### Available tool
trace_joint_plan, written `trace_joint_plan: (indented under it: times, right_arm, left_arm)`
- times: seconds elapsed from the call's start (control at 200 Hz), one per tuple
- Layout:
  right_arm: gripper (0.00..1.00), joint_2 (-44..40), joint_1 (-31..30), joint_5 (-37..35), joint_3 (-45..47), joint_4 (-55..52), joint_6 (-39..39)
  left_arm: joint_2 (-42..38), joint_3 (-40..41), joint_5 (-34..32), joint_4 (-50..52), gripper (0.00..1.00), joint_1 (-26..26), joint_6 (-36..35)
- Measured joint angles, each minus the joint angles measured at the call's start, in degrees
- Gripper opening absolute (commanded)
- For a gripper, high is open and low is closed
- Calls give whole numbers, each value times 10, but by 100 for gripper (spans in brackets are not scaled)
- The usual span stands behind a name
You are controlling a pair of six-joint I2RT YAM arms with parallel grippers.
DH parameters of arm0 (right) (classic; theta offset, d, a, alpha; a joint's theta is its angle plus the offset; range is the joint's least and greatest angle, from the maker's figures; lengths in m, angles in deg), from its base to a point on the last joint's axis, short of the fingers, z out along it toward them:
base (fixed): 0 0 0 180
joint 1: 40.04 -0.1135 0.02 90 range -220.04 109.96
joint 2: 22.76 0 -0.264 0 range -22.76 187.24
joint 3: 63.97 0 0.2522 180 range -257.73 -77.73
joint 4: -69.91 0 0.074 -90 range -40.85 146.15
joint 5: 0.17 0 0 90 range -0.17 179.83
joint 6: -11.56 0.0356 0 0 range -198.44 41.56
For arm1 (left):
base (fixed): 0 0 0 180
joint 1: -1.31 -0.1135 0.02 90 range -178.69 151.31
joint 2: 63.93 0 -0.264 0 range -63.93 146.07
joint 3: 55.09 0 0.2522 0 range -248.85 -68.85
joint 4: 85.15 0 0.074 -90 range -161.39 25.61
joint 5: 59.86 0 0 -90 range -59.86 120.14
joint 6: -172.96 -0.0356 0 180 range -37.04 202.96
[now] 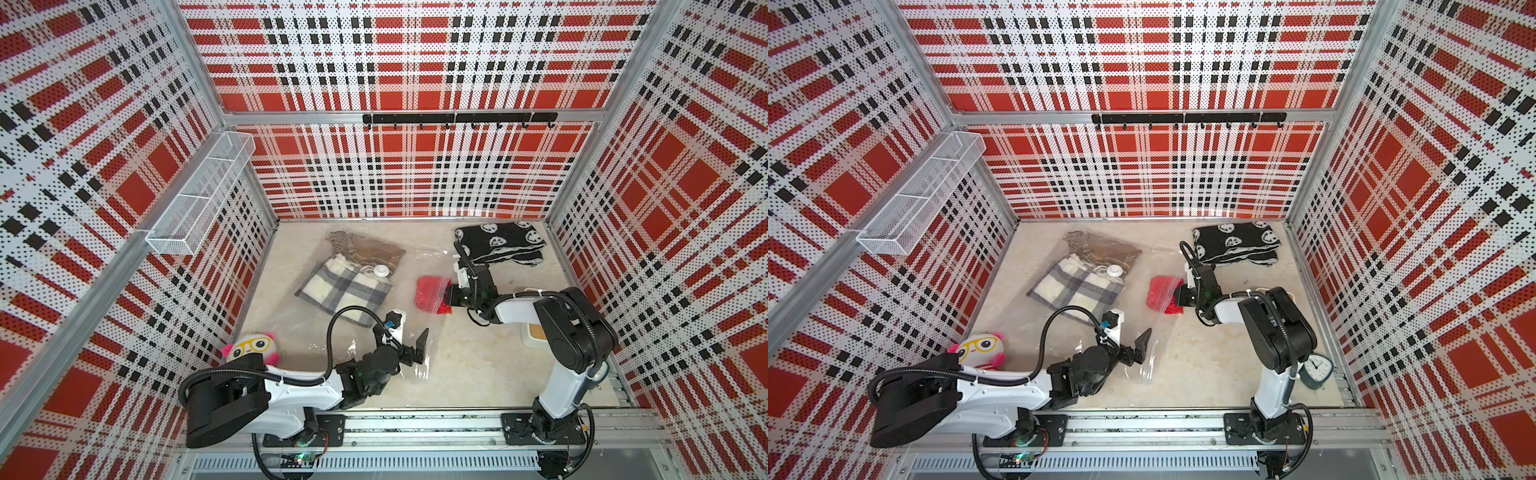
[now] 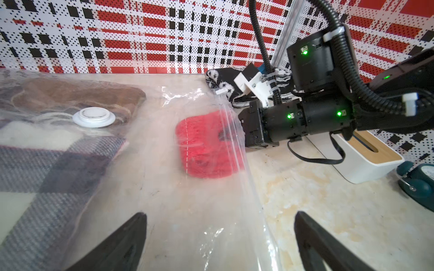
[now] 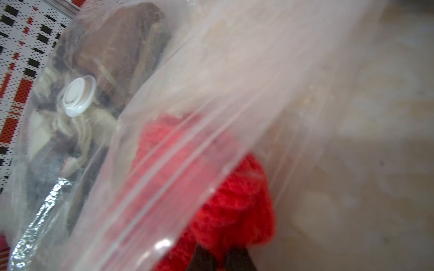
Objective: Take the scarf out of the vacuum bag
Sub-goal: Take out the scarf from the vacuum bag.
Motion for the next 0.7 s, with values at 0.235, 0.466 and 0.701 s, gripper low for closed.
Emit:
trace_joint_plan:
  times: [0.235, 0.466, 0.701]
  right_arm:
    - [0, -20, 48, -35, -21, -101, -31]
    - [0, -14, 71, -107, -79, -192, -37]
    - [0, -14, 84, -146, -82, -217, -25]
  left_arm:
    - [7, 0, 1, -2, 98, -6, -2]
    - [21, 0, 18, -11, 98, -18, -2]
    - [30, 0, 33, -20, 98, -27, -1]
